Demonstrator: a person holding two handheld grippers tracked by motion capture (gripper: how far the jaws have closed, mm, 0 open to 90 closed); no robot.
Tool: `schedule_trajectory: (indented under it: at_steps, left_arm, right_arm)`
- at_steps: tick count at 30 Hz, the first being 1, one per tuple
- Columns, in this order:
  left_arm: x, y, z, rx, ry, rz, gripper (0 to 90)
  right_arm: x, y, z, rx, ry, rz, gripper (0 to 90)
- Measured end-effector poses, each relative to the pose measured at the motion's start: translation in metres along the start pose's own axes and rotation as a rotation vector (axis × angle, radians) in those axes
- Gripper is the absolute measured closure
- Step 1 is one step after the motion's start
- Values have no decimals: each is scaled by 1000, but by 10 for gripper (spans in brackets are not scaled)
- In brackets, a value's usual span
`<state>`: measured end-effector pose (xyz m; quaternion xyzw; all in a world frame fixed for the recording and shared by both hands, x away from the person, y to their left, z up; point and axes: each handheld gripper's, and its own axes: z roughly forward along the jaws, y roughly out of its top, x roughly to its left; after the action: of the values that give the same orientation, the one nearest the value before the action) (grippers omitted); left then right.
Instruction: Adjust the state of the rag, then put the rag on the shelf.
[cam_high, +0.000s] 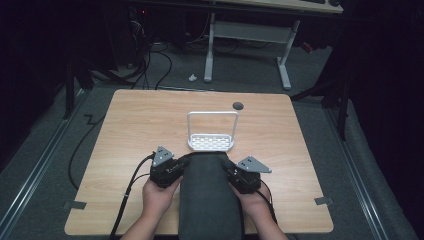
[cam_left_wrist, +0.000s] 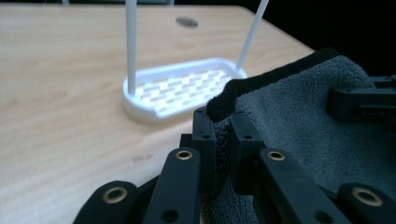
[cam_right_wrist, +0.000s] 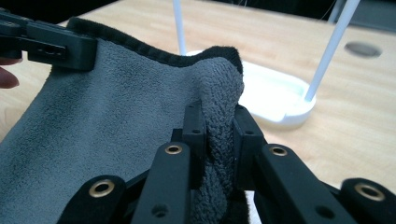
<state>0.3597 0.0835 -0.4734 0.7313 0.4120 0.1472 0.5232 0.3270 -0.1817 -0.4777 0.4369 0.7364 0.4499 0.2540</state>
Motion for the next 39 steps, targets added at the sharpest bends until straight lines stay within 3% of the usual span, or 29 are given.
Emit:
schedule_trajectory:
  at_steps: [6, 19, 23, 28, 39]
  left_arm:
    - [-6, 13, -9, -68, -4, 19, 827]
    - [-10, 46, -23, -175, -6, 72, 827]
    - [-13, 55, -30, -219, -10, 83, 827]
    - [-19, 70, -34, -279, -5, 114, 828]
    - [-22, 108, -46, -349, -1, 154, 828]
  right_arm:
    - [3, 14, -12, -71, -20, -23, 797]
    - [4, 44, -28, -167, -61, -66, 797]
    - [0, 53, -35, -206, -63, -43, 797]
    - [0, 65, -41, -251, -73, -58, 796]
    - [-4, 104, -53, -327, -89, -63, 795]
